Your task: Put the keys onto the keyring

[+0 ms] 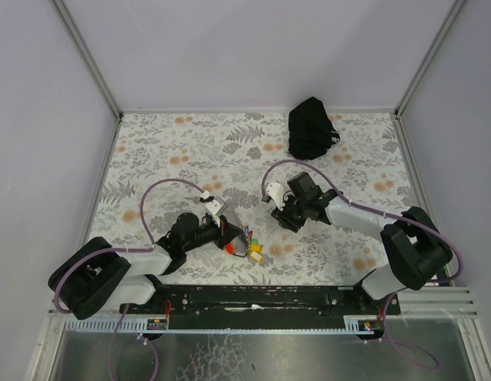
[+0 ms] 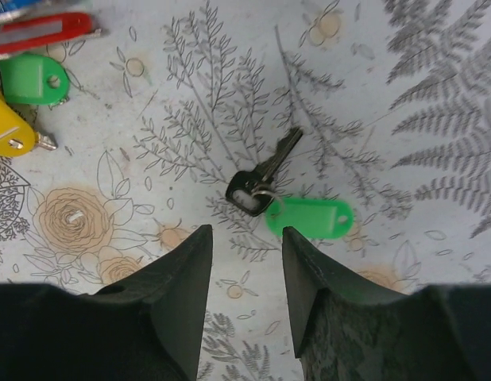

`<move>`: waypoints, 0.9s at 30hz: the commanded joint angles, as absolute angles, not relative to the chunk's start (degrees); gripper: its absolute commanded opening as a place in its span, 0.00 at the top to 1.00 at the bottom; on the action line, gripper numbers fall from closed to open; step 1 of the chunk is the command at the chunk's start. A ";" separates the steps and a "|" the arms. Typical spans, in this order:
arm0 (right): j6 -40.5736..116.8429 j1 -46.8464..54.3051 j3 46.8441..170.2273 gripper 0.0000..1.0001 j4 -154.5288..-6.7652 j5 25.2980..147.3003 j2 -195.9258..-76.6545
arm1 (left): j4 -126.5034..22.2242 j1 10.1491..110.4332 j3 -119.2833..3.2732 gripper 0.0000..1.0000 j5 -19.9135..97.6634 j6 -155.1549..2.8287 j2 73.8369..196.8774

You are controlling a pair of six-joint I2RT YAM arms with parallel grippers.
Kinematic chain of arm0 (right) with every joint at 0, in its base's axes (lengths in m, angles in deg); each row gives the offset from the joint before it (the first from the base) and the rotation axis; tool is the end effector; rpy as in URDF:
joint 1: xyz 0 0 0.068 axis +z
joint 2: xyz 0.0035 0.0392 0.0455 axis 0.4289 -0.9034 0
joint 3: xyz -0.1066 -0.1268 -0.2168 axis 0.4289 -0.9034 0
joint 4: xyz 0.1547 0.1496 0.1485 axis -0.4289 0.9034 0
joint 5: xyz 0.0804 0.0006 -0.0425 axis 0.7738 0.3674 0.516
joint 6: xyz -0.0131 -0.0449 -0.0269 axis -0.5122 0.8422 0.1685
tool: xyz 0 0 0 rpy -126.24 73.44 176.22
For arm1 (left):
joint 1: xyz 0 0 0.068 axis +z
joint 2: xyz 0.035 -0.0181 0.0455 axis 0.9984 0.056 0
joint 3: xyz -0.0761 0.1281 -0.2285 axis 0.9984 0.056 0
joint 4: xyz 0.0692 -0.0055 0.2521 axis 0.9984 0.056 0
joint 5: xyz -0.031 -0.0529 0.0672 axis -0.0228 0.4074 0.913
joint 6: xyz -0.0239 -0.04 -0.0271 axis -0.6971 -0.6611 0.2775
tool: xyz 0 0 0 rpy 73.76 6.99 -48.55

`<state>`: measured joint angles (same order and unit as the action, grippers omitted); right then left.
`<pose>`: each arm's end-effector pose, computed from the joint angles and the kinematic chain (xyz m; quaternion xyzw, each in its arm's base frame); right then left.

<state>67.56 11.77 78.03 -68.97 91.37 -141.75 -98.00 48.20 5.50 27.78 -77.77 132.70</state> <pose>0.2279 0.1826 0.1723 -0.5005 0.8015 0.1436 0.2939 0.1538 -0.1378 0.1415 0.2718 0.7464 -0.3795 0.4743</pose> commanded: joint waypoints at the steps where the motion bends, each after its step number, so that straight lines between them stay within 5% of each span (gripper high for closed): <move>1: 75.36 9.33 82.49 0.54 -69.17 98.03 -142.99 | -104.27 47.93 4.91 1.00 26.77 -78.12 133.05; 18: 77.40 6.97 88.08 0.56 -63.84 100.38 -151.70 | -104.93 47.89 4.85 1.00 26.04 -78.29 133.49; 27: 73.58 6.33 87.29 0.65 -64.90 99.25 -152.65 | -104.23 47.87 4.97 1.00 25.65 -78.38 131.92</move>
